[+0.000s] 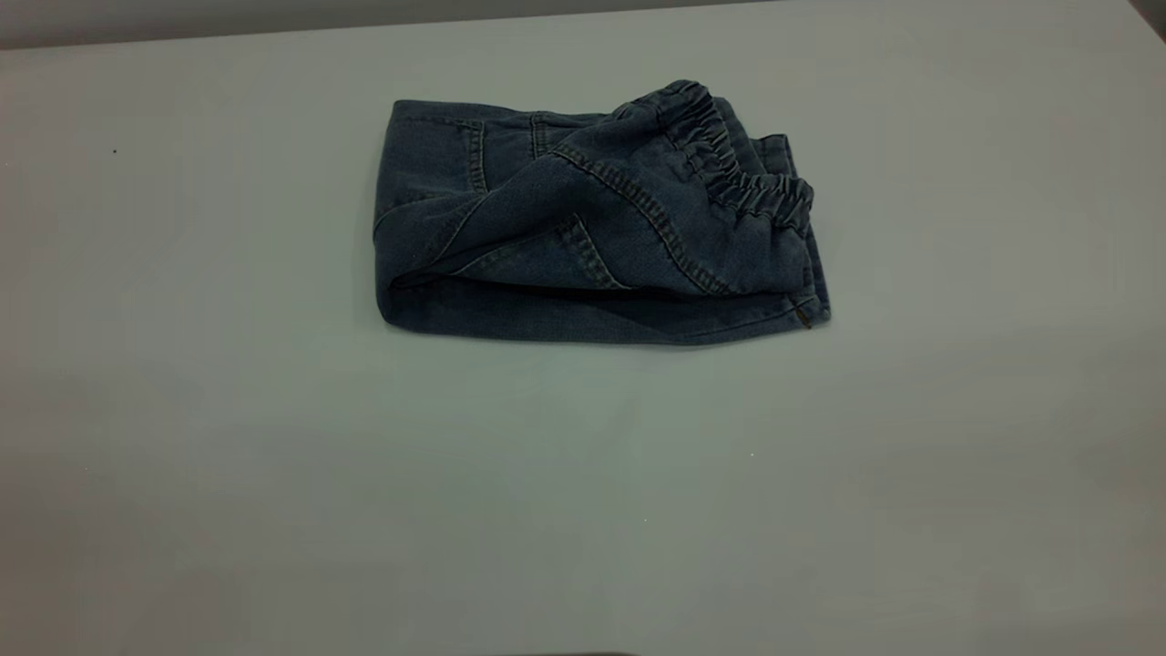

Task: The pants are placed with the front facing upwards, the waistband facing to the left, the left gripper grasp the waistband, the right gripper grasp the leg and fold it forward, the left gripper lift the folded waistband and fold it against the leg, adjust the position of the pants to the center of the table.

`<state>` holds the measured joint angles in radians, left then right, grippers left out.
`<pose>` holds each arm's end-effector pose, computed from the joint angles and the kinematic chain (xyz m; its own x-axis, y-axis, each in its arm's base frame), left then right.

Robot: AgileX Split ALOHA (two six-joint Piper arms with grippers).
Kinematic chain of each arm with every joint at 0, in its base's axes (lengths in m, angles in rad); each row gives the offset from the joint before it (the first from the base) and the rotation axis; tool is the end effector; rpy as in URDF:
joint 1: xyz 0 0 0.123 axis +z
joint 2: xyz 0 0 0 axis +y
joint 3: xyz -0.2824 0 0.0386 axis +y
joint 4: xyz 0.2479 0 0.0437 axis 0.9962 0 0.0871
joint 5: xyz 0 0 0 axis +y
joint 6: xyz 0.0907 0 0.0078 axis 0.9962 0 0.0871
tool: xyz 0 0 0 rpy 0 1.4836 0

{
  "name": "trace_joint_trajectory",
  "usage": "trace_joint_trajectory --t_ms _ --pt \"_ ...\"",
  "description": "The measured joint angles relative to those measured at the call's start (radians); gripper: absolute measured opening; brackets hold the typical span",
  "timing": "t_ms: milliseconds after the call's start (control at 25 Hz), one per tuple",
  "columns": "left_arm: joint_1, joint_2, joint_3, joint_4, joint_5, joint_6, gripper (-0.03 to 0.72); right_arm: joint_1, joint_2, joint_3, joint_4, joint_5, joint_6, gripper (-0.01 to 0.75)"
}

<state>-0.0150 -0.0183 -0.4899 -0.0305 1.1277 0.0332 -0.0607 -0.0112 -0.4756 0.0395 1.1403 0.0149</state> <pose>-0.0094 -0.0024 0.2690 -0.5064 0.0277 -0.8618 0.0489 0.9988 0.0034 -0.0072 0.0037 0.2641 -0.5341 0.0639 -0.8430 0.0472 0.9978 0.0457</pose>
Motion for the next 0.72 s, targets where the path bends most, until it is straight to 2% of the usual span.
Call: trace_joint_trajectory --t_ms 720 --pt "0.0 0.0 0.0 0.0 0.0 0.0 0.496 0.0 0.0 0.001 0.0 0.0 0.001 0.444"
